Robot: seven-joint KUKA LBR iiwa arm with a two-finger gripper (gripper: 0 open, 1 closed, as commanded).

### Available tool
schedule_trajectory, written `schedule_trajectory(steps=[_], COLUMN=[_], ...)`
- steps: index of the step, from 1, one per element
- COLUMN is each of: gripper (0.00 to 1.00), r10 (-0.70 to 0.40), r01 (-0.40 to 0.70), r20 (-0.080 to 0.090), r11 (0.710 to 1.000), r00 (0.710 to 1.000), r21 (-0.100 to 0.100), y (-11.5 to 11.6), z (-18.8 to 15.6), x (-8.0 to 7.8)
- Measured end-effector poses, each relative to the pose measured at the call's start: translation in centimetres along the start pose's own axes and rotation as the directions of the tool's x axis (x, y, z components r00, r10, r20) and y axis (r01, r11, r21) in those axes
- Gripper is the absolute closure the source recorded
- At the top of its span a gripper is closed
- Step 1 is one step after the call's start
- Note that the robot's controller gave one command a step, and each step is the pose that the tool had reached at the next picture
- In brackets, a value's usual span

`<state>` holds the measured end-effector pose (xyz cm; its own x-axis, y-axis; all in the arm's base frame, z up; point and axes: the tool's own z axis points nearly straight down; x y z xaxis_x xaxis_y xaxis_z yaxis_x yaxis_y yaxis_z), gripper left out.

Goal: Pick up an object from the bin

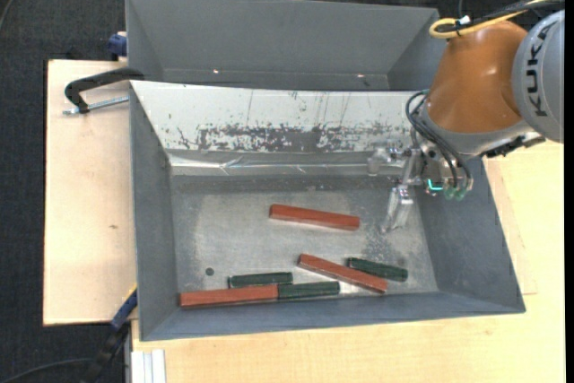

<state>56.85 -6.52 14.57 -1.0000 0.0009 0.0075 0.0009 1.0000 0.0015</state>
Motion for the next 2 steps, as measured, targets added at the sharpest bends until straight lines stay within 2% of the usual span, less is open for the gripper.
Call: schedule_trajectory(steps=[1, 2], gripper=[0.00, 1.00], r10=[-0.123, -0.118], r01=[0.123, 0.118], r20=[0.002, 0.008], r11=[0.992, 0.993], r00=[0.992, 0.993], r21=[-0.002, 0.001], y=[7.14, 6.75], z=[7.88, 7.47], x=[-1.21, -1.37])
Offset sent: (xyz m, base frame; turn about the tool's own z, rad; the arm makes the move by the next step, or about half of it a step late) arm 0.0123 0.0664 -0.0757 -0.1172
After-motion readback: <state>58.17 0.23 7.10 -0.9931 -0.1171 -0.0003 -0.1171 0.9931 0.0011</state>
